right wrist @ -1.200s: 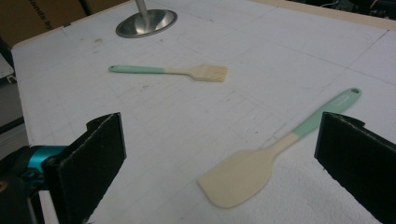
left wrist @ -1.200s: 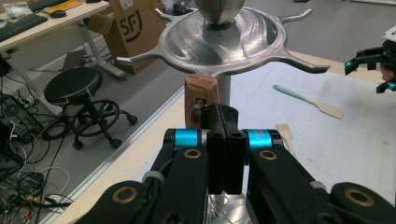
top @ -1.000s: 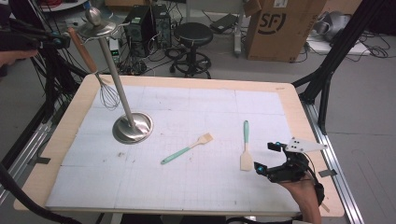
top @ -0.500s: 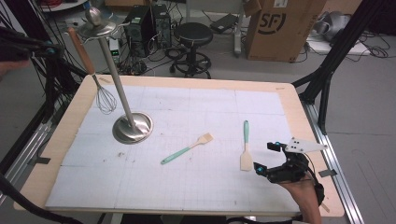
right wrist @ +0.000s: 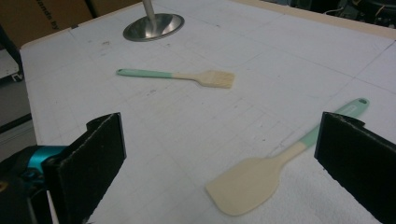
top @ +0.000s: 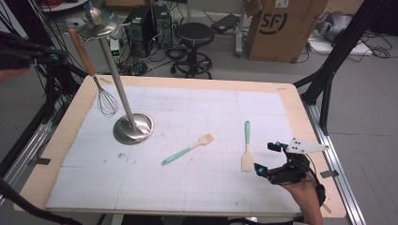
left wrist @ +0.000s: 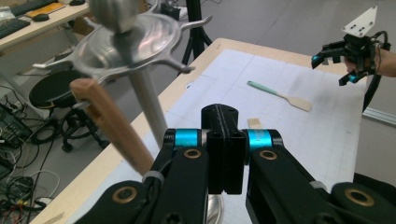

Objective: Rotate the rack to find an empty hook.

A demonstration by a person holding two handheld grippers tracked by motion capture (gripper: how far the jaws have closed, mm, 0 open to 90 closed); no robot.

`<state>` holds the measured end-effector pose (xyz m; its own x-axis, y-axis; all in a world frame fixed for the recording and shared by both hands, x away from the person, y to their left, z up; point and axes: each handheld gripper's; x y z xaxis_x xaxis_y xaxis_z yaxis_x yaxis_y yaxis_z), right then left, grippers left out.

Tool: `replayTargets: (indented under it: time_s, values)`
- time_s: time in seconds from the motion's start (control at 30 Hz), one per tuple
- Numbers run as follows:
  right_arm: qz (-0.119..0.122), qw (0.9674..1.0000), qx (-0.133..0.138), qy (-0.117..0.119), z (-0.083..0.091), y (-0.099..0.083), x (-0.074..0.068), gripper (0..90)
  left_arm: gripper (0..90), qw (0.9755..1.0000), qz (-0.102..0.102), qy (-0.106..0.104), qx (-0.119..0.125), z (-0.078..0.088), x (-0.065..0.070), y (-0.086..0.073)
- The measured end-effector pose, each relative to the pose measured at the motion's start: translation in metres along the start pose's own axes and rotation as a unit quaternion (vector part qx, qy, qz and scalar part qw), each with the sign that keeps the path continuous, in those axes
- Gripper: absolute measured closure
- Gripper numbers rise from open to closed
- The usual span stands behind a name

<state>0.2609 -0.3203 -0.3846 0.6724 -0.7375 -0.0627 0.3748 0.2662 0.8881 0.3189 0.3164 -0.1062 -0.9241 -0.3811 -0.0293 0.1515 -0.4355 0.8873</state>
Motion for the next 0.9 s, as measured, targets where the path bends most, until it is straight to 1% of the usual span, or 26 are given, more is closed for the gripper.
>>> replayTargets:
  time_s: [0.2,0.4,0.67,0.9]
  values:
    - [0.001,1.0000,0.002,0.002,0.001,0.001,0.000,0.6,90.0,1.0000,-0.003,-0.006,0.003,-0.009,0.003,0.008]
    - [0.000,1.0000,0.002,0.002,0.001,0.001,0.000,0.6,90.0,0.9999,-0.002,-0.011,0.004,-0.021,0.000,0.016]
    - [-0.003,1.0000,0.000,0.001,0.001,-0.002,0.002,0.6,90.0,0.9999,0.004,-0.008,0.005,-0.030,-0.008,0.018]
    - [-0.004,1.0000,-0.002,0.000,0.000,-0.003,0.003,0.6,90.0,0.9999,0.009,-0.004,0.004,-0.033,-0.016,0.016]
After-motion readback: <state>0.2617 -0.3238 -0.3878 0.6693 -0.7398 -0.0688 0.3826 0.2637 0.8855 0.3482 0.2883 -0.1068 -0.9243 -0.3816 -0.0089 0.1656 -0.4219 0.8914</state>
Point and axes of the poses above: each handheld gripper's, and its own axes: z roughly backward along the jaws, y roughly out of its top, x roughly to its right, and after that the axes turned 9 degrees about -y, right-handed
